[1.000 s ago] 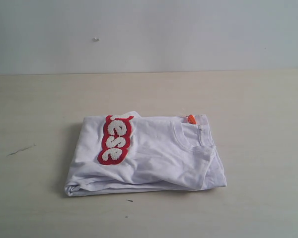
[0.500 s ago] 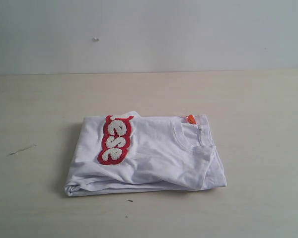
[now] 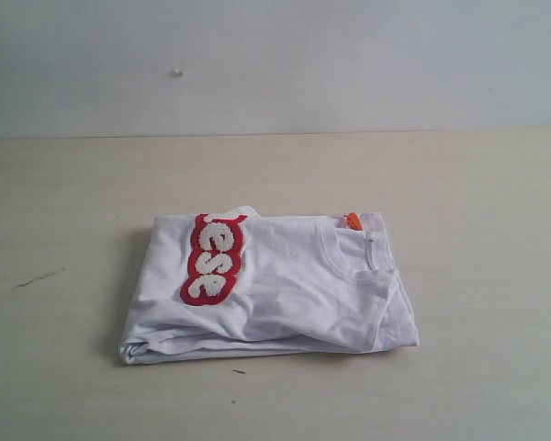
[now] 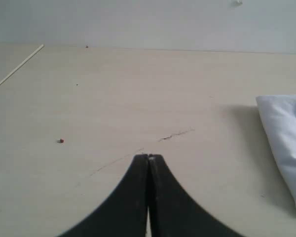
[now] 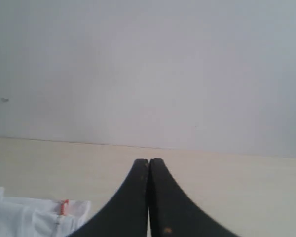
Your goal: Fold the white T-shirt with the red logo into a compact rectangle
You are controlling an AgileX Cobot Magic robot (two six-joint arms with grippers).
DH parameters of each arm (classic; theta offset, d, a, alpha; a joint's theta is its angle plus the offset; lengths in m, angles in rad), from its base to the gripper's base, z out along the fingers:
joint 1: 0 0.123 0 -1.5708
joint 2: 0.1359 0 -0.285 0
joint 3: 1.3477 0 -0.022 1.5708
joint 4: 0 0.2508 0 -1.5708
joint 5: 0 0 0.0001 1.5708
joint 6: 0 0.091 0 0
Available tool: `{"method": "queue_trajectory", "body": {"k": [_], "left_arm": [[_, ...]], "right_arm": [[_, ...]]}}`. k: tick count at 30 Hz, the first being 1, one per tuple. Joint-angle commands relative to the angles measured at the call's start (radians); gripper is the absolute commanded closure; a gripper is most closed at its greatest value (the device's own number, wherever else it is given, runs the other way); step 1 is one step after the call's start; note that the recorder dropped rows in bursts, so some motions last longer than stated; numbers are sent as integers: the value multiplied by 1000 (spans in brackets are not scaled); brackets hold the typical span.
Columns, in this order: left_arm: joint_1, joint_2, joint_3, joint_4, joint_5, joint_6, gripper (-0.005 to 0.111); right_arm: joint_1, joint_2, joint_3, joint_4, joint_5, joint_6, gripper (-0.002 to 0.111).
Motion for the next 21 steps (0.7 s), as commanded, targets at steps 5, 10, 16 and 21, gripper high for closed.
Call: {"method": "queue_trajectory", "body": {"k": [5, 10, 16, 21], "left_arm": [[2, -6, 1, 0, -11, 0, 107], [2, -6, 1, 0, -11, 0, 107], [2, -6, 1, 0, -11, 0, 107], [2, -6, 1, 0, -11, 0, 107]], "right_arm": [[-138, -142, 131, -49, 52, -11, 108], [-138, -242, 245, -63, 16, -11, 108], [-138, -267, 287, -78, -8, 0, 108], [-138, -267, 287, -91, -118, 96, 108]]}}
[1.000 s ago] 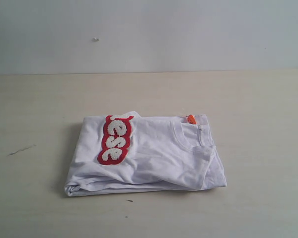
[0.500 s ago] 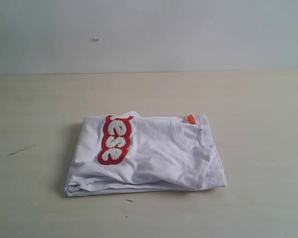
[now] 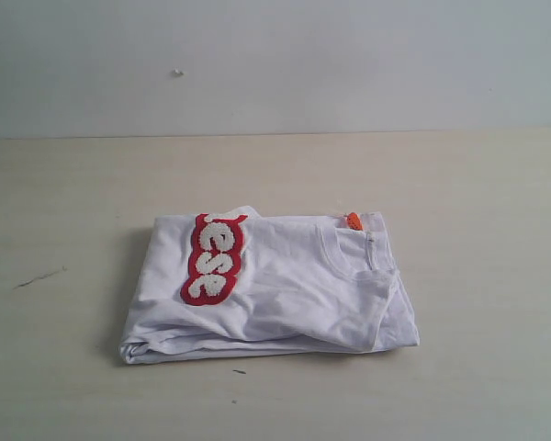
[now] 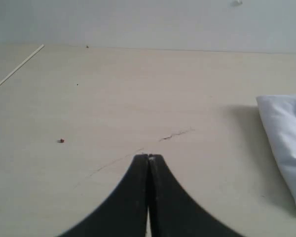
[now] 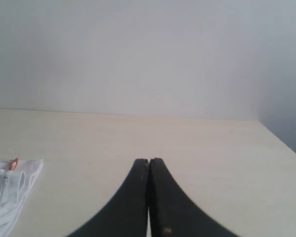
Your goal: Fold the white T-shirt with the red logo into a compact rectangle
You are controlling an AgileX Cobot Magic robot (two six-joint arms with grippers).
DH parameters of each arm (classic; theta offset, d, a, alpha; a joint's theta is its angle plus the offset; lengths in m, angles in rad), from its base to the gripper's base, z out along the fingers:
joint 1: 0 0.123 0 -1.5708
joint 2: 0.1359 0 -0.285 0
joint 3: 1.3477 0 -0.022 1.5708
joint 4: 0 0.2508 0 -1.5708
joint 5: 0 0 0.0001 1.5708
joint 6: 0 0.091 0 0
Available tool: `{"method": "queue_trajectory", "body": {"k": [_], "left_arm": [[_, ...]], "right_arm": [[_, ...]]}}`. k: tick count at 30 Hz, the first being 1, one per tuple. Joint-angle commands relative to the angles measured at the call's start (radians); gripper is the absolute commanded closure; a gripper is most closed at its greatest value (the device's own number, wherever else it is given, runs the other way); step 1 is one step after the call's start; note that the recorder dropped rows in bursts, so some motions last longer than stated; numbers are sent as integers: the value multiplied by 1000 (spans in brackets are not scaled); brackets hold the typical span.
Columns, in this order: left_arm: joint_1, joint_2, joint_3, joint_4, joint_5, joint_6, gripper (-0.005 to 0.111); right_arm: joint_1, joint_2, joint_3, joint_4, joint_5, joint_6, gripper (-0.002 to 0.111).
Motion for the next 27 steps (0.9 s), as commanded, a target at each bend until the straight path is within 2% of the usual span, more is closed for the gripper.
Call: {"method": "queue_trajectory", "body": {"k": [1, 8, 17, 23, 27], "left_arm": [[2, -6, 1, 0, -11, 0, 107], [2, -6, 1, 0, -11, 0, 107], [2, -6, 1, 0, -11, 0, 107], [2, -6, 1, 0, -11, 0, 107], [2, -6, 1, 0, -11, 0, 107]], "right_arm": [[-7, -6, 5, -7, -138, 85, 108], [-7, -6, 5, -70, -193, 93, 108], [-7, -6, -25, -247, -196, 294, 108], [-7, -6, -25, -305, -7, 301, 108], [-7, -6, -23, -352, 13, 375, 108]]}}
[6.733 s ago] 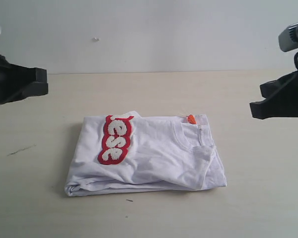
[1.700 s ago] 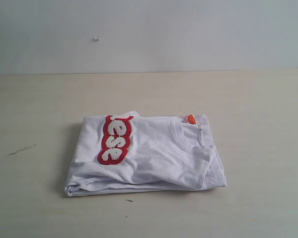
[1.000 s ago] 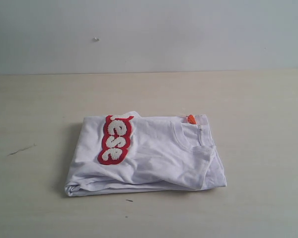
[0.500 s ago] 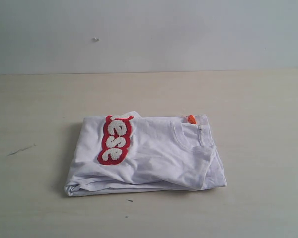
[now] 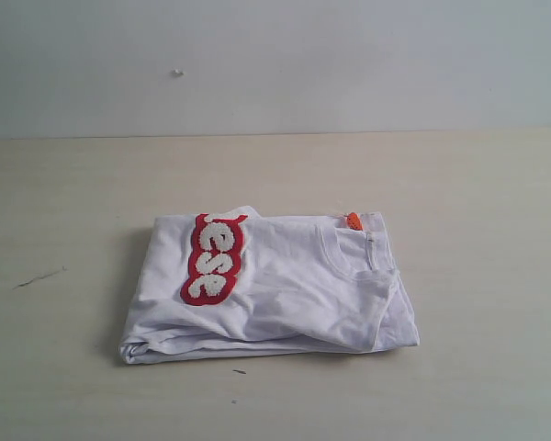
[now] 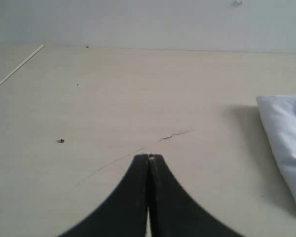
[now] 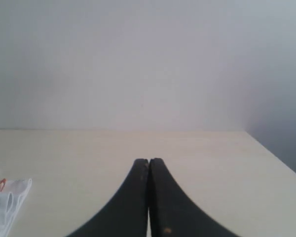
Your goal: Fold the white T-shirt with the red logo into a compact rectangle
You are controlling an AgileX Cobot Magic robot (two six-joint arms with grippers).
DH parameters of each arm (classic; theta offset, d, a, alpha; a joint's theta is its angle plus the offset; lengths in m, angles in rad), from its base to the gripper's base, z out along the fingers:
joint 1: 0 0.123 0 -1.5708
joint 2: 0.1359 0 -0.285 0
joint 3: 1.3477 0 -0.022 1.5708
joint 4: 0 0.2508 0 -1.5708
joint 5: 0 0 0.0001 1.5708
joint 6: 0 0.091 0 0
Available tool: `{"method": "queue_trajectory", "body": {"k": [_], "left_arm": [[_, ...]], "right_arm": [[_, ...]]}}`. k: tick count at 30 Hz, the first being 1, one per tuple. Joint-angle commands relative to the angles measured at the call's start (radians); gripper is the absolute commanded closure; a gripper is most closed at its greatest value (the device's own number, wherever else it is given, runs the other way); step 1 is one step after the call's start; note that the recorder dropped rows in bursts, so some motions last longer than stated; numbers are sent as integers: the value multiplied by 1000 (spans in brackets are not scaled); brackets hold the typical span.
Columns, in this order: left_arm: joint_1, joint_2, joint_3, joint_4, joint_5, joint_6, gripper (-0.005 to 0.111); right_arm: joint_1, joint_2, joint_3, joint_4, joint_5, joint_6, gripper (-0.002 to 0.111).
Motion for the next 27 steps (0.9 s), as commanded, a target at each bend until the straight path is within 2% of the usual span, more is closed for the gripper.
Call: {"method": "queue_trajectory", "body": {"k": [1, 8, 14, 23, 27], "left_arm": [[2, -6, 1, 0, -11, 0, 107], [2, -6, 1, 0, -11, 0, 107], [2, -6, 1, 0, -11, 0, 107], [2, -6, 1, 0, -11, 0, 107], [2, -6, 1, 0, -11, 0, 107]], "right_arm": [[-7, -6, -4, -52, 63, 67, 108], [-7, -6, -2, -77, 227, 85, 108], [-7, -6, -2, -82, 238, 51, 108], [-7, -6, 24, -13, 245, -113, 108], [-7, -6, 24, -13, 242, -114, 108]]}}
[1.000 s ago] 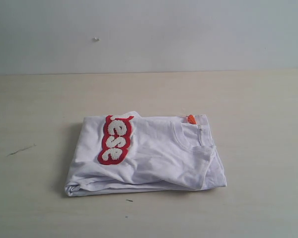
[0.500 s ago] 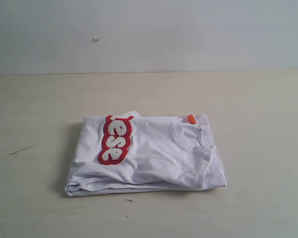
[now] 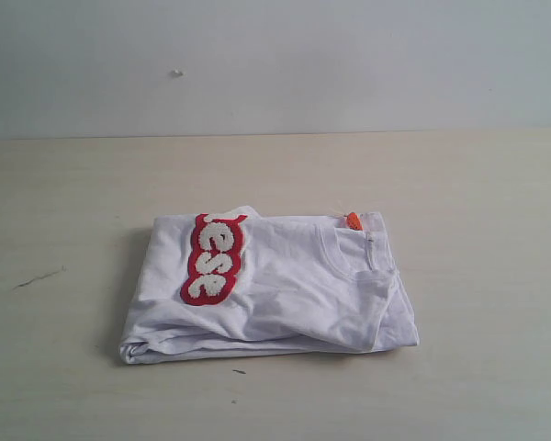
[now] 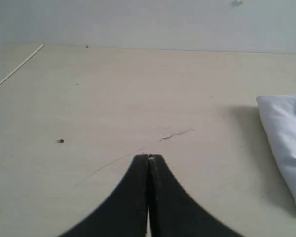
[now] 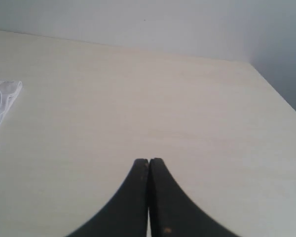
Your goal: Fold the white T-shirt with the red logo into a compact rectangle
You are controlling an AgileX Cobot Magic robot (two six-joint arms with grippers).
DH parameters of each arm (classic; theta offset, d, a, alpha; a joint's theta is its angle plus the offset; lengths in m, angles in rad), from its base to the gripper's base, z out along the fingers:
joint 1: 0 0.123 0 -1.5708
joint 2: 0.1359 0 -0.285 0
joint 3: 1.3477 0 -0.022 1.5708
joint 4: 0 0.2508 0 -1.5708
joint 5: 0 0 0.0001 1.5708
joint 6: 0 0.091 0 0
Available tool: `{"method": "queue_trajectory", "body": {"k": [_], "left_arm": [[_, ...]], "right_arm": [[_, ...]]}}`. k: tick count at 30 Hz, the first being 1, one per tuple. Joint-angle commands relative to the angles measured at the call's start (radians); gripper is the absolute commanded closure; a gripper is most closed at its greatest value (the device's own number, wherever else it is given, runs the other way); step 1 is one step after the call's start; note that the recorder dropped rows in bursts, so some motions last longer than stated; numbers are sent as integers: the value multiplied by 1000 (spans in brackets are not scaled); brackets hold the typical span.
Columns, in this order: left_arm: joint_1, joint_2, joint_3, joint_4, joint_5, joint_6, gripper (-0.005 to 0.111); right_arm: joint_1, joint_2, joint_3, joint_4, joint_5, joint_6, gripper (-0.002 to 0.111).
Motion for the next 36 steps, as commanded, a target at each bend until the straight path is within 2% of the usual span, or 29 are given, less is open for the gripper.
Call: {"method": "queue_trajectory", "body": {"k": [1, 10, 36], "left_arm": [[2, -6, 1, 0, -11, 0, 107], [2, -6, 1, 0, -11, 0, 107], [2, -6, 1, 0, -11, 0, 107]], "right_arm": [[-7, -6, 4, 8, -13, -20, 108], [-7, -17, 4, 8, -64, 136, 108], [-7, -22, 4, 6, -39, 129, 108]]}}
